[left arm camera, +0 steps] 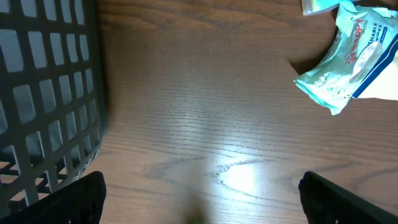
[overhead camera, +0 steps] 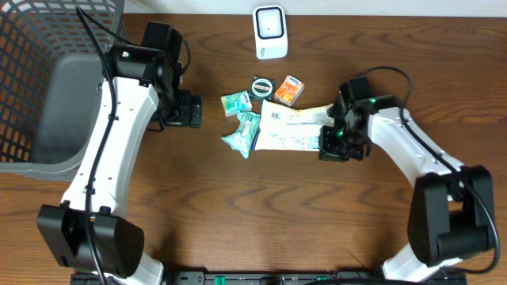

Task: Scan the item barcode

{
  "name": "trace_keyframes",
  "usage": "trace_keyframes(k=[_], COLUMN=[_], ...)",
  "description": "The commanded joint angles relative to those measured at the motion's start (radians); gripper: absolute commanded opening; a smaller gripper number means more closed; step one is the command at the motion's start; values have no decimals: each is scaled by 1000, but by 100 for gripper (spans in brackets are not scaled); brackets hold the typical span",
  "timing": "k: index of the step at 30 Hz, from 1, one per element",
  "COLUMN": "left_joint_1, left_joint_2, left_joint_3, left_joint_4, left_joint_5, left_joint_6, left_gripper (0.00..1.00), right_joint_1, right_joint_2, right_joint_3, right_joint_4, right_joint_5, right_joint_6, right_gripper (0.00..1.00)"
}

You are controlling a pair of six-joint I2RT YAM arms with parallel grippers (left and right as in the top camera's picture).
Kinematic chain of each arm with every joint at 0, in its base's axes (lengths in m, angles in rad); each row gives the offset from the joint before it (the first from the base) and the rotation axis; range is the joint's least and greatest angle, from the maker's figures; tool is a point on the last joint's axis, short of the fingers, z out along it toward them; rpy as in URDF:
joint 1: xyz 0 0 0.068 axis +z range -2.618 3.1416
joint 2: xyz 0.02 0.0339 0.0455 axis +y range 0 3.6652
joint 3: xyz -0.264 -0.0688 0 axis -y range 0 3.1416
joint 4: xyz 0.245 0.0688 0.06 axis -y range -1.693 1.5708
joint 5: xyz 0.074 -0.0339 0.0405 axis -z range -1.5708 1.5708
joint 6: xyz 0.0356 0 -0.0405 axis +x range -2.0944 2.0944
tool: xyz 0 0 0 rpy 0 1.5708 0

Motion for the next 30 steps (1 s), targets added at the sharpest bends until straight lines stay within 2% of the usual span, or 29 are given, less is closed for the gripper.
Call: trace_keyframes(k=[1,11,17,20,25,28,30], left_joint_1=[3,3,3,3,3,3,3], left_joint_2=[3,3,3,3,3,3,3], left_joint_3=[-3,-3,-3,-3,-3,-3,-3], left_joint_4=[0,0,0,0,0,0,0], left_joint_5=[-16,-16,-16,-16,-16,-16,-16], left_joint_6=[-12,-12,-12,-12,-12,-12,-12], left_gripper=[98,98,98,98,98,98,98], right_joint_1=[1,-9,-56,-77,-84,-74,-55], right_joint_2=[48,107,107,107,107,107,107], right_joint_3=[-6,-3,87,164,254,263,263], right_joint_4=[44,164,227,263,305,291,240], right_joint_5=[6,271,256,148,-142,-326,-370], right_joint_6=[12,86,85,50,32,27,7], right_gripper=[5,1,1,1,1,1,1])
